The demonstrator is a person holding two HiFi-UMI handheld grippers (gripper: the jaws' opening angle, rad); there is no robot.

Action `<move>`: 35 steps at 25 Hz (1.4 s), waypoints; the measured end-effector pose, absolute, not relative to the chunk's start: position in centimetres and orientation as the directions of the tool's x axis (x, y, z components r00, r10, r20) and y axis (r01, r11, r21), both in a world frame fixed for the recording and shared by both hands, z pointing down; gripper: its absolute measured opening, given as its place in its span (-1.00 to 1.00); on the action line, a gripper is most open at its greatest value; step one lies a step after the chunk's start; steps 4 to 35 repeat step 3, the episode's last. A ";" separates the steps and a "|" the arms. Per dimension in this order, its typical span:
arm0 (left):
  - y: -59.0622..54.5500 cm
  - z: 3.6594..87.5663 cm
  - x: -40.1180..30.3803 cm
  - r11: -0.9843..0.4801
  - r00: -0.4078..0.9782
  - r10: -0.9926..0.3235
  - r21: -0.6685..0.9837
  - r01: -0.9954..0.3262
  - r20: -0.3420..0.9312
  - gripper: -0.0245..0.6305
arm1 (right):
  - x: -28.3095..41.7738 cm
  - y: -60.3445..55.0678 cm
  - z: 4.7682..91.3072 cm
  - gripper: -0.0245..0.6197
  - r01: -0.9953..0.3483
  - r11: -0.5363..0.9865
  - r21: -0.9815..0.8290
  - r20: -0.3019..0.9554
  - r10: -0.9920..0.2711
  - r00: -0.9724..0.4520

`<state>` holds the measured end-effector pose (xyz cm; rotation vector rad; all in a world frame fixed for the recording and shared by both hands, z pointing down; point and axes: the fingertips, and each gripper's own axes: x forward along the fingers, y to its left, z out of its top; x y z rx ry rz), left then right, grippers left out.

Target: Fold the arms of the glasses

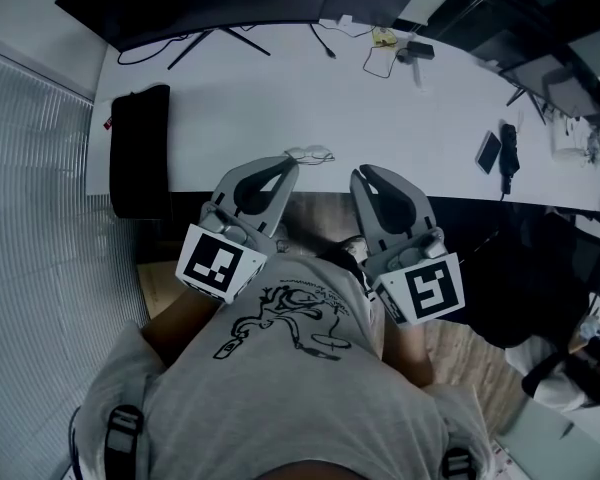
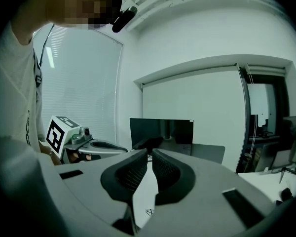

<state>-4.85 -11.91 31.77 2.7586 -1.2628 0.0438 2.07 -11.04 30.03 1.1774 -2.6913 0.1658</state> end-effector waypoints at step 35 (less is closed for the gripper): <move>-11.9 32.0 -4.9 -0.647 0.651 -0.755 0.077 -0.759 0.077 -0.85 | 2.2 -10.9 30.4 -0.80 -0.733 0.680 -0.020 0.241 -0.708 -0.664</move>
